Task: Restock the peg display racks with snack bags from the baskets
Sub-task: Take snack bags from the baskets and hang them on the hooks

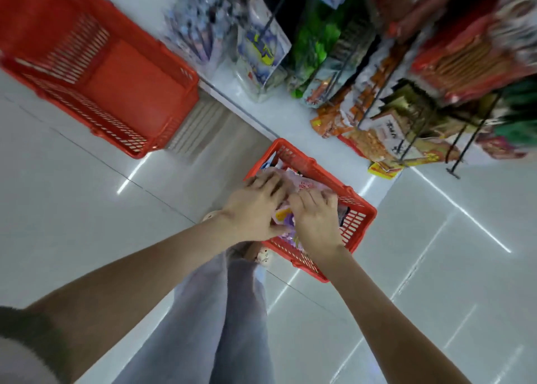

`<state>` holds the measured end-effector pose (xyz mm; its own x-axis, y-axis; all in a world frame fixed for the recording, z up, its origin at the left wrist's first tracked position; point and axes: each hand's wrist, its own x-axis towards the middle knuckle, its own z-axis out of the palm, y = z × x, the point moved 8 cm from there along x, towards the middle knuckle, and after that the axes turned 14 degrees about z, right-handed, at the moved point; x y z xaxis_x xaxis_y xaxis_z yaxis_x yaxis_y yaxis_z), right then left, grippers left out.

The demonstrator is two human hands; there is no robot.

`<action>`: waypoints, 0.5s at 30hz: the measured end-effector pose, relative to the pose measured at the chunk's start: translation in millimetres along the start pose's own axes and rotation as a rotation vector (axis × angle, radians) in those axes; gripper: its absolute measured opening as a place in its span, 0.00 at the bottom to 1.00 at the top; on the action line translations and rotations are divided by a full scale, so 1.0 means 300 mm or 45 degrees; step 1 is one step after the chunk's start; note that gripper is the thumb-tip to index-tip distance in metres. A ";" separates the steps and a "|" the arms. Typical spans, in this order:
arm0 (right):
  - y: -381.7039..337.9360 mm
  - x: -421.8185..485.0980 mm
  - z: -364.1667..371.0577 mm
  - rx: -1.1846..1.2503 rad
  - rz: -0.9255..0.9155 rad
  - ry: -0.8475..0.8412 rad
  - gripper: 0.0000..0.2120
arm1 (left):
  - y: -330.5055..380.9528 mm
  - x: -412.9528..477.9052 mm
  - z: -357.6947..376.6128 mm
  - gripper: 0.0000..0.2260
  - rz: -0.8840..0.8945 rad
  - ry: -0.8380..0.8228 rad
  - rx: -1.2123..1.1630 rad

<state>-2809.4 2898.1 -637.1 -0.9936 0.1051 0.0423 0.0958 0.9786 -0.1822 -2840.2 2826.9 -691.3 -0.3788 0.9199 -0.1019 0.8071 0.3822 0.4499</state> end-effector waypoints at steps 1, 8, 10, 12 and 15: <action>-0.023 0.034 -0.110 0.013 -0.020 0.048 0.07 | 0.021 0.007 -0.100 0.28 0.019 0.064 0.023; -0.157 0.269 -0.732 -0.077 -0.034 0.187 0.08 | 0.103 0.005 -0.804 0.13 -0.036 0.416 -0.048; -0.111 0.323 -0.831 0.022 0.208 0.126 0.13 | 0.077 -0.031 -0.933 0.09 -0.242 0.426 -0.211; -0.049 0.352 -0.889 0.357 0.499 -0.063 0.23 | 0.048 -0.082 -0.993 0.13 -0.468 0.406 -0.553; -0.034 0.368 -0.972 0.755 0.703 -0.289 0.21 | 0.046 -0.158 -1.076 0.16 -0.609 0.499 -0.977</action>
<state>-2902.4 2951.2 -344.2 -0.8073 0.4416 -0.3915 0.5872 0.5349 -0.6075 -2957.3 2760.0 -393.9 -0.8240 0.5358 -0.1845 0.0689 0.4180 0.9058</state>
